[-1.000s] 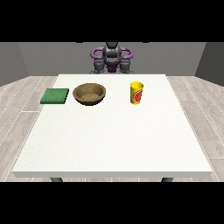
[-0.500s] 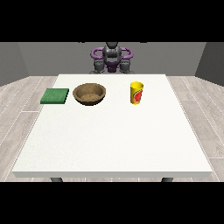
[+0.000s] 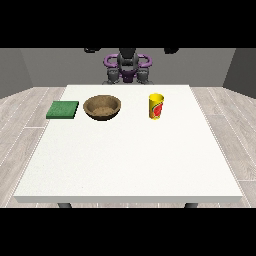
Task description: Pick the cup and pour the ball into the bowl, then pick the bowl and place it on the pad
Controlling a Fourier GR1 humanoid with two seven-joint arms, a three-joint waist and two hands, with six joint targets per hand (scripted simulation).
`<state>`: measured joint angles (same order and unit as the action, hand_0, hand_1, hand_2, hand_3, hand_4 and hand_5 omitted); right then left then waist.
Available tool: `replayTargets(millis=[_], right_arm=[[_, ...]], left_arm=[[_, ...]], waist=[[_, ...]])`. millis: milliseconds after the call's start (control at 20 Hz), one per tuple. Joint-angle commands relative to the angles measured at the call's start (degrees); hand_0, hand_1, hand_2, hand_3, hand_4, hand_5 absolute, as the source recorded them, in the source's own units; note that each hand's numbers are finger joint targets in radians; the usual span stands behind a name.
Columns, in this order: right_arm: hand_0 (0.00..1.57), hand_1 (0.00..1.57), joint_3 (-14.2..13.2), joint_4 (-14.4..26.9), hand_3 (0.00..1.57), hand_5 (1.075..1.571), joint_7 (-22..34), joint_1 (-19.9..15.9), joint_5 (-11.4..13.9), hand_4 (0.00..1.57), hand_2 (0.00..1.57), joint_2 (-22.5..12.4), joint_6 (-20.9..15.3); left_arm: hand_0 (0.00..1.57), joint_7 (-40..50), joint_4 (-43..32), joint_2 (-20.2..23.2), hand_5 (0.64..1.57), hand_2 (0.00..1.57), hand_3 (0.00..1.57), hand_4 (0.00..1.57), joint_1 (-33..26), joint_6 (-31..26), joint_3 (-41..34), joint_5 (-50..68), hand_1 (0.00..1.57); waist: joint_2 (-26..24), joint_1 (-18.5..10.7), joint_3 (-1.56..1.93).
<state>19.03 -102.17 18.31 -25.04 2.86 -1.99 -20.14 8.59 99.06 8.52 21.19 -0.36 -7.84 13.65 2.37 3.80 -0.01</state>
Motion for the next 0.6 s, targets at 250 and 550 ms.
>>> replayTargets(millis=[250,550], right_arm=[[0.00,0.00,-2.8,-3.7,0.00,1.566,-3.5,-2.9,-2.1,0.00,0.00,-1.2,5.2],[0.00,0.00,-8.6,-7.5,0.00,1.568,-2.4,-0.8,-6.0,0.00,0.00,-4.9,9.1]], left_arm=[[0.00,-17.6,-14.7,3.5,1.434,0.00,0.00,0.00,4.5,-0.2,-4.4,-6.7,0.00],[0.00,-31.0,-24.2,-0.3,1.405,0.00,0.00,0.00,-2.4,-1.6,-3.7,-8.4,0.00]], waist=[[10.6,5.1,-0.01],[10.9,5.4,-0.01]])
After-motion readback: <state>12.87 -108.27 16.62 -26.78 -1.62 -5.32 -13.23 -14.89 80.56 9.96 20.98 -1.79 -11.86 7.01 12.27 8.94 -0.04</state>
